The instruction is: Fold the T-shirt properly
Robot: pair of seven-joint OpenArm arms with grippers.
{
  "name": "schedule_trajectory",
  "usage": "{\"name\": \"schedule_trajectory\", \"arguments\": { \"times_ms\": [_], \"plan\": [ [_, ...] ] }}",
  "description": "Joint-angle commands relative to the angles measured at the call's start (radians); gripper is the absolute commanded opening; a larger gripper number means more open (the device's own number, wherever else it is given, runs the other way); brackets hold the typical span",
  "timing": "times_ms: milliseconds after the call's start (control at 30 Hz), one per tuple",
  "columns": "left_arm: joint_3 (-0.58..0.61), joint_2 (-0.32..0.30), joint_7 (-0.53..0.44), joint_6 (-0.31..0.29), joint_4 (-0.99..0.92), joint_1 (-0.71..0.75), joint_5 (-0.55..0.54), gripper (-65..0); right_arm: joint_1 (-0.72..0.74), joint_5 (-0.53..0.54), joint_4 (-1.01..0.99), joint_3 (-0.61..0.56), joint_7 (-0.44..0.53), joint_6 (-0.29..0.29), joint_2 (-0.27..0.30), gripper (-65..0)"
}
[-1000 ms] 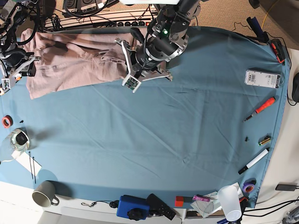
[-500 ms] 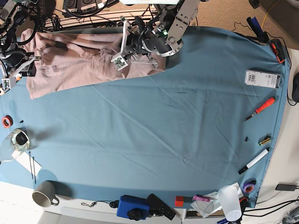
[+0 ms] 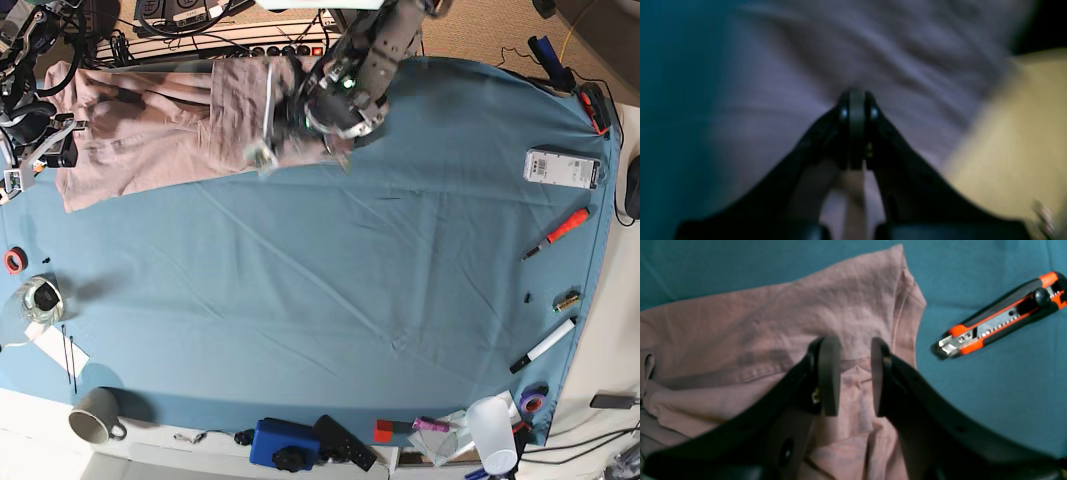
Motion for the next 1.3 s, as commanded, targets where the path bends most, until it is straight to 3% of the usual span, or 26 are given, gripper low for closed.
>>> {"name": "schedule_trajectory", "arguments": {
  "times_ms": [0, 200, 333, 433, 833, 1000, 1167, 1267],
  "plan": [
    [-0.004, 0.026, 0.012, 0.003, 0.013, -0.031, -0.001, -65.0, 0.005, 0.011, 0.014, 0.01, 0.021, 0.003, 0.023, -48.6],
    [-0.124, 0.025, 0.005, 0.002, 0.013, -0.059, -0.016, -65.0, 0.005, 0.011, 0.014, 0.01, 0.021, 0.003, 0.023, -48.6],
    [-0.254, 0.021, 0.021, -0.027, 0.014, -0.058, -0.14, -65.0, 0.005, 0.011, 0.014, 0.01, 0.027, 0.003, 0.023, -48.6],
    [-0.312, -0.023, 0.043, -0.079, 0.029, -0.057, -0.256, -65.0, 0.005, 0.011, 0.014, 0.01, 0.036, 0.003, 0.023, -48.6],
    [-0.47, -0.219, 0.071, -0.078, 0.076, -0.049, -0.441, -65.0, 0.005, 0.008, 0.014, 0.011, 0.022, -0.019, 0.023, -48.6],
    [-0.546, -0.257, 0.076, -0.096, 0.099, -0.021, -0.544, -65.0, 0.005, 0.011, 0.014, 0.065, 0.031, -0.02, 0.023, -48.5],
    [-0.571, -0.274, 0.083, -0.112, 0.145, 0.034, -0.621, -65.0, 0.005, 0.011, 0.014, 0.132, 0.011, -0.019, 0.024, -38.8],
    [-0.571, -0.274, 0.083, -0.12, 0.167, 0.066, -0.635, -65.0, 0.005, 0.011, 0.012, 0.13, -0.022, -0.019, 0.023, -38.7]
  ]
}}
